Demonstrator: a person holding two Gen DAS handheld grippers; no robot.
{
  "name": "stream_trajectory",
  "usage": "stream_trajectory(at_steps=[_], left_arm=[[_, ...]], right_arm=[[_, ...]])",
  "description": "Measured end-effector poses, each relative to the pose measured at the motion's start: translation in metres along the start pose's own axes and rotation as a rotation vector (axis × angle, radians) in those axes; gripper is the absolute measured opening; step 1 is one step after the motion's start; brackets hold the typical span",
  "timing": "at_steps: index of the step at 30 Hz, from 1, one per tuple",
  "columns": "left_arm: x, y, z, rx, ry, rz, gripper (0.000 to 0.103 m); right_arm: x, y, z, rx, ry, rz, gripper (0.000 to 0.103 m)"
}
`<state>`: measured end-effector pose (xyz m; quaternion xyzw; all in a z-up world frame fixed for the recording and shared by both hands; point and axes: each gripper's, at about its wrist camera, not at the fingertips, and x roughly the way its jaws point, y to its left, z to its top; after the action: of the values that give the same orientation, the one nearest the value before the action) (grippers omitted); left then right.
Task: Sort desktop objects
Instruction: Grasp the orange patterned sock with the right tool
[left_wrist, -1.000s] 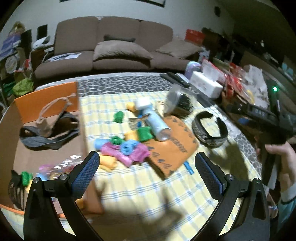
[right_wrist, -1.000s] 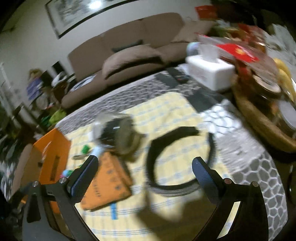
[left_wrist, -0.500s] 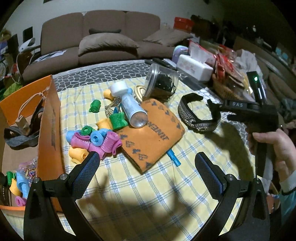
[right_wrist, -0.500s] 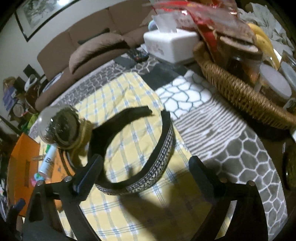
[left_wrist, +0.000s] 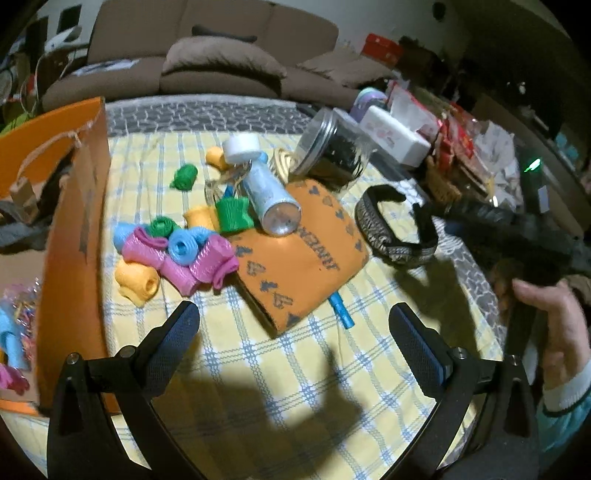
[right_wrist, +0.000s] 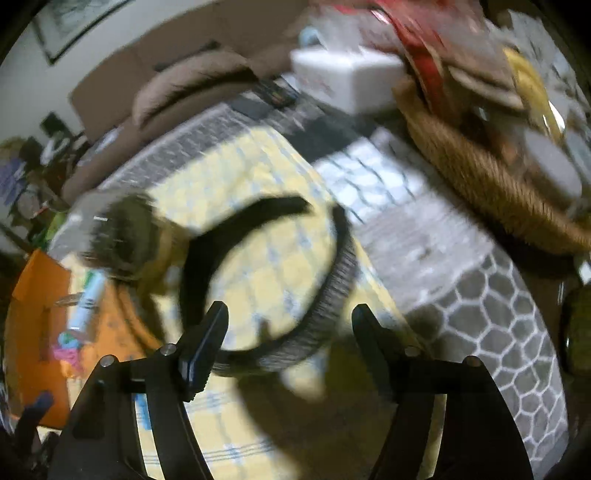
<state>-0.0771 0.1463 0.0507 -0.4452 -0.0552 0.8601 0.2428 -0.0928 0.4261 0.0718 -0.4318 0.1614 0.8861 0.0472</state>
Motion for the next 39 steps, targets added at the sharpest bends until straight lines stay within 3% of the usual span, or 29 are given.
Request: stream_trajectory(at_steps=[3, 7, 13, 19, 21, 22, 27, 31, 39], left_arm=[[0.009, 0.002, -0.002, -0.009, 0.025, 0.010, 0.101], [0.019, 0.009, -0.003, -0.049, 0.045, 0.007, 0.091], [0.032, 0.015, -0.004, -0.084, 0.060, -0.004, 0.091], [0.047, 0.016, -0.005, -0.114, 0.075, -0.020, 0.087], [0.049, 0.014, -0.003, -0.107, 0.075, -0.028, 0.065], [0.050, 0.014, -0.002, -0.108, 0.076, -0.030, 0.061], [0.051, 0.012, -0.003, -0.100, 0.087, -0.056, 0.039], [0.040, 0.007, 0.001, -0.083, 0.062, -0.068, 0.030], [0.007, 0.004, 0.017, -0.090, -0.026, -0.136, 0.025]], right_arm=[[-0.008, 0.028, -0.002, -0.067, -0.020, 0.113, 0.072], [0.004, 0.064, -0.012, -0.151, 0.035, 0.203, 0.072], [0.027, 0.105, -0.030, -0.277, 0.084, 0.199, 0.072], [0.049, 0.110, -0.037, -0.299, 0.130, 0.188, 0.072], [0.053, 0.111, -0.038, -0.299, 0.131, 0.203, 0.072], [0.054, 0.108, -0.037, -0.296, 0.133, 0.210, 0.071], [0.054, 0.111, -0.036, -0.276, 0.151, 0.267, 0.048], [0.046, 0.117, -0.034, -0.294, 0.157, 0.290, 0.025], [0.016, 0.126, -0.029, -0.301, 0.128, 0.372, 0.020]])
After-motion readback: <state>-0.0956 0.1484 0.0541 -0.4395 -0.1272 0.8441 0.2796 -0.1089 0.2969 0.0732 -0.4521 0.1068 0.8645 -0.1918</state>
